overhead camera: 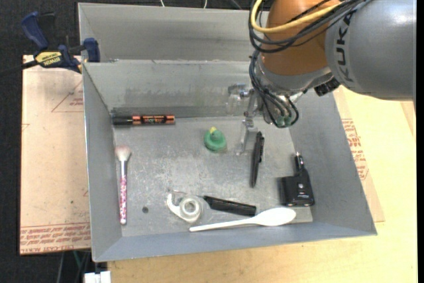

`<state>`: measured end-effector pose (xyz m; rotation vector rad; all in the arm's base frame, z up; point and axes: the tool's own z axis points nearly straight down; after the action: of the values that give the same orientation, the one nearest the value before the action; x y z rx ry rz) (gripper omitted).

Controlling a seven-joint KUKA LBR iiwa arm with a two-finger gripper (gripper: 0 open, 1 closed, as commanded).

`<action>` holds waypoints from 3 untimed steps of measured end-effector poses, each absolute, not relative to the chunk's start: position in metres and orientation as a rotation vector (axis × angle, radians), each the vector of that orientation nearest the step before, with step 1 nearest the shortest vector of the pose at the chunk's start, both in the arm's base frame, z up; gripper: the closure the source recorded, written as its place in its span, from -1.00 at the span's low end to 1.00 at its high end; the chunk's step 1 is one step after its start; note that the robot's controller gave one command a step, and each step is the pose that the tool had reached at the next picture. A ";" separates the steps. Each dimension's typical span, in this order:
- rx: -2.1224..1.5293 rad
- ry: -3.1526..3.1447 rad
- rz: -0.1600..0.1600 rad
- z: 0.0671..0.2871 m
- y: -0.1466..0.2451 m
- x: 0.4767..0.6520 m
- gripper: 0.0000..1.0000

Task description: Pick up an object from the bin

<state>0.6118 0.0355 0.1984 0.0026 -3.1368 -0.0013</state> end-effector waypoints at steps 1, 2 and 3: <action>0.000 -3.144 -0.002 0.203 0.035 0.613 -1.00; -0.074 -3.153 -0.005 0.077 0.039 0.611 -1.00; -0.144 -3.157 -0.007 0.139 0.047 0.597 -1.00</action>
Offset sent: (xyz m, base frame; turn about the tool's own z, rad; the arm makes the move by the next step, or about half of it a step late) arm -0.0046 0.0036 -0.1284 0.0499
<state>0.5974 0.0470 0.1391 -0.1435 -3.1567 -0.0067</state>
